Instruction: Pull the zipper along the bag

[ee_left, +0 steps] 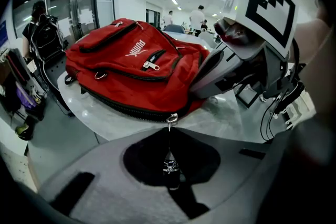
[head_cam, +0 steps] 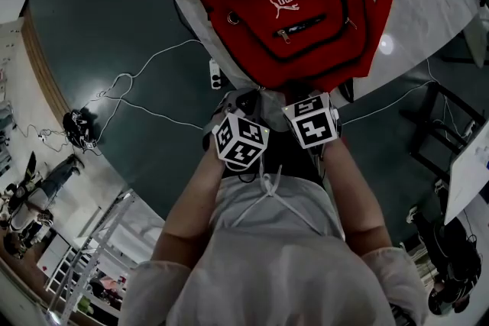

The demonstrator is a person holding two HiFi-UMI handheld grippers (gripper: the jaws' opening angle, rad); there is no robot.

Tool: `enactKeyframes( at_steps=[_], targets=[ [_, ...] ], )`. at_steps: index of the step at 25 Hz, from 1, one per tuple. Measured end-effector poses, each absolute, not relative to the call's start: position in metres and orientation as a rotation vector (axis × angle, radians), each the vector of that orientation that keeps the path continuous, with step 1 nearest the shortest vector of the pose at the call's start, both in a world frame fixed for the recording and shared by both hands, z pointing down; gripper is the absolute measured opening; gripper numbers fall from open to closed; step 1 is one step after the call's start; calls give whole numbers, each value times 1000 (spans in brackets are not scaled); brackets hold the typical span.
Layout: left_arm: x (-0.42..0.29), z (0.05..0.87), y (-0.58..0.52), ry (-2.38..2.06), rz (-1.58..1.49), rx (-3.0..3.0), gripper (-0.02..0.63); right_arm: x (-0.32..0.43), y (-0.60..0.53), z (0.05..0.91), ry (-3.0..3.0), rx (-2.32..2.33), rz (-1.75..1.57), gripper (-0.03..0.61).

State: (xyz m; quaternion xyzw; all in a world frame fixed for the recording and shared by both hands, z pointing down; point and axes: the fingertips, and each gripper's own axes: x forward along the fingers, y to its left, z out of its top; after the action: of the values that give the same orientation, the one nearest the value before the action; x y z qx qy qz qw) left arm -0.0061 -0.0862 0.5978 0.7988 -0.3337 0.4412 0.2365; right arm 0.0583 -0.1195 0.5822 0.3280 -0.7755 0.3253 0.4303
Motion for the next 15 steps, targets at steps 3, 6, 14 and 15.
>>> enactKeyframes(
  at_steps=[3,6,14,15],
  targets=[
    [-12,599,-89,-923,1232,2195,24,58,-119,583,-1929,817,816,26],
    [-14,599,-91,-915,1227,2199,24,58,-119,583,-1908,806,816,26],
    [-39,597,-107,-952,1216,2177,25,61,-119,589,-1865,780,852,26],
    [-41,597,-109,-950,1215,2178,25,62,-119,589,-1861,785,854,26]
  ],
)
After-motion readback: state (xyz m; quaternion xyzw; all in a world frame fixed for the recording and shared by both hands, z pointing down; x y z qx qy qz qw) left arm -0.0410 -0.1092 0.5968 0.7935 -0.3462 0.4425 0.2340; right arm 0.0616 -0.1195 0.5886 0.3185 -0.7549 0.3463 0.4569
